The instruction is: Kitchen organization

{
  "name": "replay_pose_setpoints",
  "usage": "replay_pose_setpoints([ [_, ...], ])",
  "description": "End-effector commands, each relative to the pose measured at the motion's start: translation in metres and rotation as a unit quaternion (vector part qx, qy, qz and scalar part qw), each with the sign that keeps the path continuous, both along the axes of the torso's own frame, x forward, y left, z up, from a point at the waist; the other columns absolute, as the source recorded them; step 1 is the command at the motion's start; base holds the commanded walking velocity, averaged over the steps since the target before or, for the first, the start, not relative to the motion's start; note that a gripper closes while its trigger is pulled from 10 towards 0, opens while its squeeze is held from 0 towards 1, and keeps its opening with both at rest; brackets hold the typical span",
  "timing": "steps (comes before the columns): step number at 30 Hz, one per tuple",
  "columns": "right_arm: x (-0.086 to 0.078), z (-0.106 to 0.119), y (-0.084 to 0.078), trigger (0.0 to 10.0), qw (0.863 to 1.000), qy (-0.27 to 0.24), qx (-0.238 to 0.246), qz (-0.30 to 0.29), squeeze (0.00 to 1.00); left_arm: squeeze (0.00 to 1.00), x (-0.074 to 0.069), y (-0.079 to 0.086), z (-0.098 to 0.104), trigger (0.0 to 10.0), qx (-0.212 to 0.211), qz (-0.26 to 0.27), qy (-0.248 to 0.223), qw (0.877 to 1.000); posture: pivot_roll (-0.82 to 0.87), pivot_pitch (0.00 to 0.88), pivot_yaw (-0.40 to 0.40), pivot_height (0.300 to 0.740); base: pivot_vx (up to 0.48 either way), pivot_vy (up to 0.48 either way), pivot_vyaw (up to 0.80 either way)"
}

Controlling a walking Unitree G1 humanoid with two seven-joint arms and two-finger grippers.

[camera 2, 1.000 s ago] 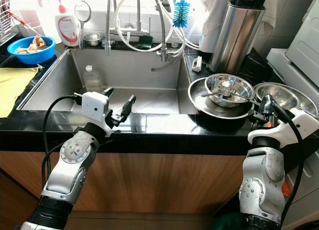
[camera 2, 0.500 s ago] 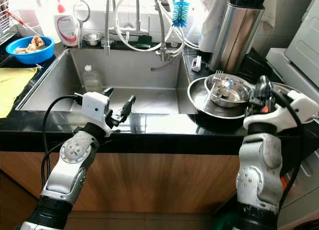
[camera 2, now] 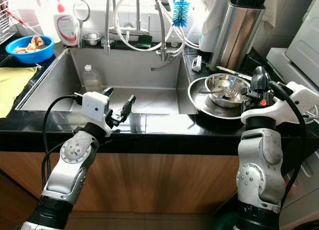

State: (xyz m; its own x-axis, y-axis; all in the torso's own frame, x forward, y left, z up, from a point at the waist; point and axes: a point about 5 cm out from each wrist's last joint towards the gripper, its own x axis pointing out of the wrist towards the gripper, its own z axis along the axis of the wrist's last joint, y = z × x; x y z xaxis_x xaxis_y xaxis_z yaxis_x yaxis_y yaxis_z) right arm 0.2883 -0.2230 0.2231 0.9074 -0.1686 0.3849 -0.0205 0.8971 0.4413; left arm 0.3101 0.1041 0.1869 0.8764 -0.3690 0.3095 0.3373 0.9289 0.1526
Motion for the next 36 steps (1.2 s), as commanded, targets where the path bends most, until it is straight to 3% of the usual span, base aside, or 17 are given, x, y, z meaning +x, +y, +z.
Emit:
replay_pose_setpoints([
  [1,-0.004,0.008,0.007,10.0,0.999,-0.018,0.006,0.031,0.00,0.00,0.003,-0.001,0.011,10.0,-0.009,0.003,-0.017,1.000,0.06,0.000,-0.062,0.740,0.000,0.000,0.00],
  [4,-0.008,0.015,0.020,10.0,0.994,-0.045,0.026,0.093,0.00,0.00,0.007,0.001,0.013,10.0,-0.032,0.011,-0.008,0.999,0.06,0.000,-0.061,0.740,0.000,0.000,0.00],
  [6,-0.015,0.021,0.031,10.0,0.983,-0.073,0.063,0.156,0.00,0.00,0.012,0.005,0.015,10.0,-0.074,0.021,0.008,0.997,0.06,0.000,-0.060,0.740,0.000,0.000,0.00],
  [9,-0.023,0.021,0.033,10.0,0.974,-0.087,0.098,0.186,0.00,0.00,0.016,0.008,0.018,10.0,-0.109,0.026,0.020,0.993,0.06,0.000,-0.063,0.740,0.000,0.000,0.00],
  [13,-0.042,0.016,0.035,10.0,0.945,-0.131,0.174,0.243,0.00,0.00,0.023,0.004,0.021,10.0,-0.158,-0.008,0.058,0.986,0.06,0.000,-0.070,0.740,0.000,0.000,0.00],
  [15,-0.048,0.012,0.035,10.0,0.937,-0.138,0.195,0.256,0.00,0.00,0.026,0.002,0.022,10.0,-0.214,-0.031,0.088,0.972,0.06,0.000,-0.070,0.740,0.000,0.000,0.00],
  [17,-0.054,0.006,0.033,10.0,0.927,-0.142,0.225,0.263,0.00,0.00,0.029,0.003,0.024,10.0,-0.280,-0.054,0.116,0.951,0.06,0.000,-0.071,0.740,0.000,0.000,0.00],
  [23,-0.067,-0.013,0.026,10.0,0.908,-0.147,0.284,0.271,0.00,0.00,0.029,0.001,0.026,10.0,-0.352,-0.103,0.150,0.918,0.05,0.000,-0.073,0.740,0.000,0.000,0.00],
  [26,-0.071,-0.024,0.026,10.0,0.906,-0.131,0.298,0.270,0.00,0.00,0.025,-0.001,0.029,10.0,-0.408,-0.128,0.161,0.889,0.06,0.000,-0.078,0.740,0.000,0.000,0.00],
  [27,-0.074,-0.029,0.025,10.0,0.905,-0.127,0.306,0.267,0.00,0.00,0.022,-0.002,0.030,10.0,-0.438,-0.145,0.166,0.871,0.06,0.000,-0.081,0.740,0.000,0.000,0.00],
  [32,-0.079,-0.042,0.026,10.0,0.896,-0.109,0.330,0.275,0.00,0.00,0.010,-0.008,0.036,10.0,-0.464,-0.215,0.174,0.842,0.07,0.000,-0.080,0.740,0.000,0.000,0.00],
  [36,-0.083,-0.054,0.031,10.0,0.889,-0.090,0.344,0.287,0.00,0.00,0.002,-0.016,0.038,10.0,-0.437,-0.257,0.182,0.843,0.07,0.000,-0.079,0.740,0.000,0.000,0.00],
])
